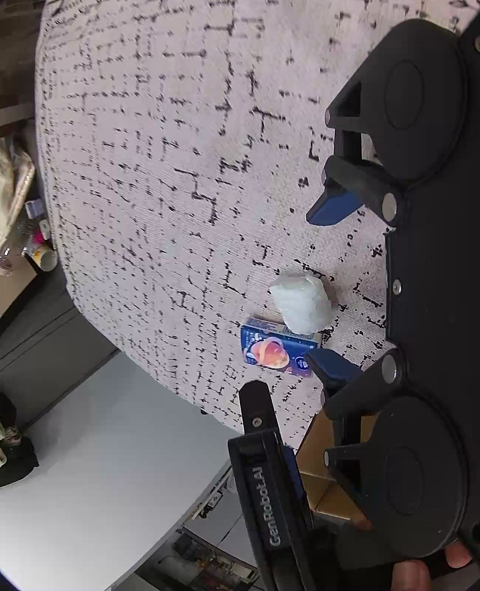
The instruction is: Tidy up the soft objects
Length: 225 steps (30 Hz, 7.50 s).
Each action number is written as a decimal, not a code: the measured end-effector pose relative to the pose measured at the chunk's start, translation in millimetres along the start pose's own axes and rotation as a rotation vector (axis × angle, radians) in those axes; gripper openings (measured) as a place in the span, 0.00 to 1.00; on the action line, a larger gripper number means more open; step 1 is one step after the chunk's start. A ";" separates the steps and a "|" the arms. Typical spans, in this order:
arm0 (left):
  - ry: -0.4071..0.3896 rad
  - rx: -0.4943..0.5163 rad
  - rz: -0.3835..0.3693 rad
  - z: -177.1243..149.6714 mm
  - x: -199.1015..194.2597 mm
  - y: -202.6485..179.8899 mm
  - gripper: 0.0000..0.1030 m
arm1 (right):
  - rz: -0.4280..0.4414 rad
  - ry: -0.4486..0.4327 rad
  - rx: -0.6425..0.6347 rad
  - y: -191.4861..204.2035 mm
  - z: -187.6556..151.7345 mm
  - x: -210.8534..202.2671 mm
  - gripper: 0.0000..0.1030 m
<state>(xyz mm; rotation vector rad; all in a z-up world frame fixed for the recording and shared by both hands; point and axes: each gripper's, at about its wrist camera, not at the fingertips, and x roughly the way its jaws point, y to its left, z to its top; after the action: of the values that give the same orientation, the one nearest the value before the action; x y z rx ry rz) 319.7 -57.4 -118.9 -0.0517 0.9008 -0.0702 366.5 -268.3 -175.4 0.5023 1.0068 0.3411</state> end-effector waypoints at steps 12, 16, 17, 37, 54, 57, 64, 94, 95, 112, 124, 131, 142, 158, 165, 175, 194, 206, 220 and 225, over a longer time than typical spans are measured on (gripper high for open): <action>0.084 -0.064 -0.056 -3.3 41.4 12.9 0.58 | 0.037 -0.011 -0.043 2.1 -2.0 28.9 0.66; 0.104 -0.075 -0.075 -5.3 53.0 13.4 0.58 | 0.016 -0.032 -0.109 8.9 -5.0 34.6 0.64; 0.103 -0.077 -0.079 -5.7 54.5 13.1 0.58 | 0.006 -0.039 -0.128 10.3 -5.7 35.0 0.62; 0.130 -0.042 -0.001 -20.1 77.3 5.5 0.62 | -0.069 -0.050 -0.157 3.8 -2.0 29.0 0.39; 0.042 -0.094 -0.009 -18.6 45.1 10.7 0.48 | -0.086 -0.087 -0.185 14.3 -3.7 6.7 0.38; 0.012 -0.100 -0.013 -17.2 27.2 14.7 0.47 | -0.077 -0.103 -0.192 19.9 -4.5 -0.9 0.38; -0.038 -0.117 -0.010 -20.4 -11.2 26.4 0.47 | -0.056 -0.145 -0.227 38.4 -8.7 -19.3 0.38; -0.158 -0.231 0.085 -49.4 -121.5 122.7 0.47 | 0.098 -0.260 -0.336 115.4 -39.4 -70.0 0.38; -0.159 -0.235 0.083 -50.5 -122.0 124.9 0.47 | 0.102 -0.259 -0.343 118.3 -41.4 -69.1 0.38; -0.111 -0.311 0.105 -54.3 -93.2 164.4 0.47 | 0.123 -0.251 -0.353 145.7 -52.4 -43.8 0.38; -0.075 -0.352 0.058 -55.5 -77.0 173.7 0.49 | 0.154 -0.220 -0.362 160.4 -52.4 -19.6 0.38; -0.090 -0.377 0.036 -54.7 -81.7 180.4 0.58 | 0.168 -0.183 -0.366 161.0 -56.6 -9.7 0.38; -0.119 -0.464 0.070 -61.0 -89.2 203.8 0.59 | 0.198 -0.145 -0.427 180.5 -60.6 4.5 0.41; -0.081 -0.416 0.200 -73.3 -178.3 191.1 0.76 | 0.144 -0.134 -0.360 173.7 -66.1 -26.7 0.82; -0.095 -0.373 0.159 -68.2 -212.4 178.9 0.78 | 0.071 -0.164 -0.335 174.5 -56.2 -62.3 0.93; -0.184 -0.342 0.120 -76.7 -280.2 176.1 0.89 | -0.004 -0.201 -0.243 167.0 -51.8 -121.9 1.00; -0.266 -0.346 0.145 -128.4 -380.2 173.5 0.96 | -0.039 -0.238 -0.261 175.3 -78.6 -232.4 1.00; -0.286 -0.267 0.142 -150.8 -419.0 148.0 0.99 | -0.011 -0.254 -0.306 179.2 -103.5 -286.2 1.00; -0.248 -0.189 0.043 -179.8 -413.8 106.1 0.99 | -0.029 -0.262 -0.270 151.9 -139.4 -337.8 1.00; -0.234 -0.167 0.000 -187.4 -407.0 94.4 0.99 | -0.054 -0.222 -0.258 147.8 -154.2 -341.7 1.00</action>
<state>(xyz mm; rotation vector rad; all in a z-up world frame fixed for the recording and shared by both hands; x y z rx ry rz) -75.4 67.5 75.8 -0.2113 0.6711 0.0111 56.7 -275.9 82.2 0.2718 0.7466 0.3533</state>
